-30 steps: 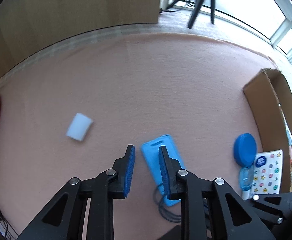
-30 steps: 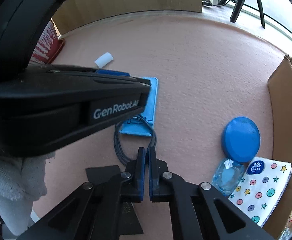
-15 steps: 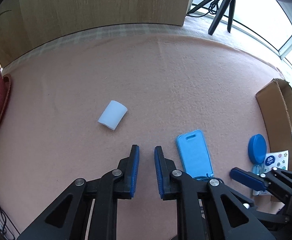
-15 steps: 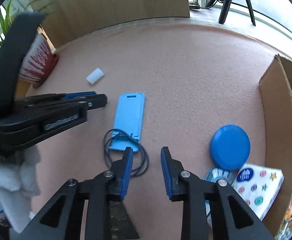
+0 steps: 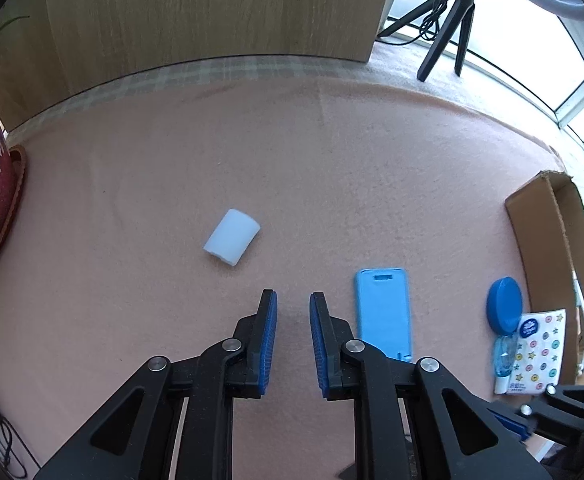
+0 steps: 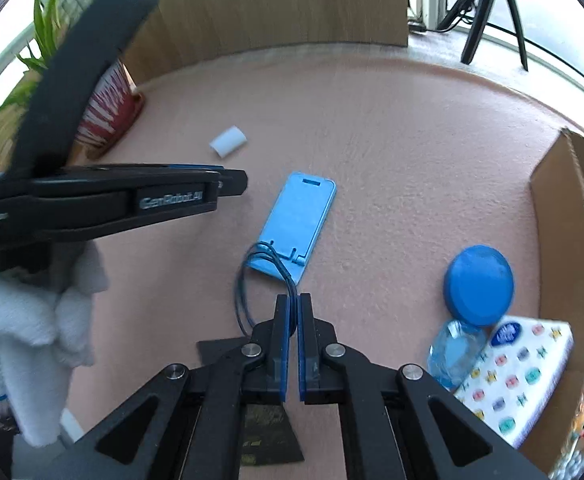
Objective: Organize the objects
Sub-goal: 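Grasp the blue phone stand with the left gripper while the right regrips the black cable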
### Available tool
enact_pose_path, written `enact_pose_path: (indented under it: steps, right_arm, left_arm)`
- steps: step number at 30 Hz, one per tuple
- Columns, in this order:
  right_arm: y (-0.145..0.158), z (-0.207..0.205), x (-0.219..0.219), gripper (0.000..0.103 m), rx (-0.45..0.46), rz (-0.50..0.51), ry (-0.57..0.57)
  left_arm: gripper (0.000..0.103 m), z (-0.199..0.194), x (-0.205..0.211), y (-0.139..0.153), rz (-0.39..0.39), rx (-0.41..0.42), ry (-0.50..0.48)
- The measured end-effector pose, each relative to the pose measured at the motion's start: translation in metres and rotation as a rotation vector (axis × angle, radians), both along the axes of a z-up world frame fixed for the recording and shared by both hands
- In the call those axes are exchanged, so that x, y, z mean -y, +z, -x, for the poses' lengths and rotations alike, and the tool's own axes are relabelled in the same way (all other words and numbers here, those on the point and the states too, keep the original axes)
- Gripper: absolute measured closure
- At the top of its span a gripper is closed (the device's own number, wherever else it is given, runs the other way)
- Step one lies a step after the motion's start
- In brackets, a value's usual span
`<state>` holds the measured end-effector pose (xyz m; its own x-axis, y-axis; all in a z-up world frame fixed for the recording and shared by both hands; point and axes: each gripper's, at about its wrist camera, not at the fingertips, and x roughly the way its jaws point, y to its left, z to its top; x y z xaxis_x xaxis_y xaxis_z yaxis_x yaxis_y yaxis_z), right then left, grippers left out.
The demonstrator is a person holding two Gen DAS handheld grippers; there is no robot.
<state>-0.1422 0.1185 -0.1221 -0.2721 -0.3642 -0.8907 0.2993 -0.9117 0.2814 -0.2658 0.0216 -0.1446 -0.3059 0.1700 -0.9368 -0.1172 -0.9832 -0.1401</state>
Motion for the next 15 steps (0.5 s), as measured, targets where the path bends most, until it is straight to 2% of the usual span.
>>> enact_pose_path:
  steps: [4, 9, 12, 15]
  right_arm:
    - [0.011, -0.008, -0.02, 0.1, -0.028, 0.007, -0.045]
    - [0.003, -0.006, -0.036, 0.1, -0.005, -0.017, -0.08]
    - [-0.005, -0.006, -0.042, 0.1, 0.017, -0.014, -0.098]
    - [-0.008, -0.008, -0.047, 0.1, 0.022, -0.012, -0.112]
  left_arm:
    - [0.081, -0.003, -0.007, 0.007, -0.024, 0.001, -0.017]
    - [0.05, -0.012, -0.032, 0.008, -0.045, 0.02, -0.076]
    - [0.048, -0.017, -0.05, 0.007, -0.03, 0.033, -0.113]
    - [0.048, -0.019, -0.063, 0.001, 0.031, 0.038, -0.125]
